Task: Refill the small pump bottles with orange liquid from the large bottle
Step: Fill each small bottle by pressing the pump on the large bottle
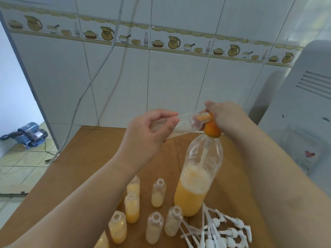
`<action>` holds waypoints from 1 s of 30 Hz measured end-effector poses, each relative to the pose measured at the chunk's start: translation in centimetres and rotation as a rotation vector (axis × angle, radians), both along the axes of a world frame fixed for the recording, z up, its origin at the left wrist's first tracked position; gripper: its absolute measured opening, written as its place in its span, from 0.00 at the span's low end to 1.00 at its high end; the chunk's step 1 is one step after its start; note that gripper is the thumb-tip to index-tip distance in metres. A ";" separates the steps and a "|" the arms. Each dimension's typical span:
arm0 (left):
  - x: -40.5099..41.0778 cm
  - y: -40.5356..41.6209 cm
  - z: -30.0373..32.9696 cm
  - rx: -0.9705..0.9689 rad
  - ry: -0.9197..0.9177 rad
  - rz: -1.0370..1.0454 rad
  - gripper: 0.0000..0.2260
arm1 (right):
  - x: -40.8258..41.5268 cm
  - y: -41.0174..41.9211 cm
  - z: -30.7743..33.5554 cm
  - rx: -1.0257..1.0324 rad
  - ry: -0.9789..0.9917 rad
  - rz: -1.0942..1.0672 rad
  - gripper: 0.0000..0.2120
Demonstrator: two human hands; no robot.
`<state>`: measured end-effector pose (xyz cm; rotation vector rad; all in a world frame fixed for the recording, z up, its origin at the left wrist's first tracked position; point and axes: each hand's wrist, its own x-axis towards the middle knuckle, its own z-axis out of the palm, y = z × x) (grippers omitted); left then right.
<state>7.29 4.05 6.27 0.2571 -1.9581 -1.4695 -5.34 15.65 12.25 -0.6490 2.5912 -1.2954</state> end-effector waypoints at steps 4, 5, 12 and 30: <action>0.6 0.0 0.8 -0.063 0.003 -0.032 0.18 | 0.3 0.4 1.2 -0.014 -0.023 0.007 0.17; 0.6 -0.1 0.9 -0.077 0.001 -0.035 0.19 | 0.4 0.3 1.1 -0.035 -0.015 0.002 0.18; -0.3 -0.5 0.4 -0.086 -0.115 -0.093 0.21 | 0.4 -0.2 -0.5 -0.077 -0.034 -0.089 0.20; 0.2 -0.4 1.0 -0.219 -0.093 -0.085 0.23 | 1.3 0.1 0.1 -0.076 -0.024 -0.077 0.21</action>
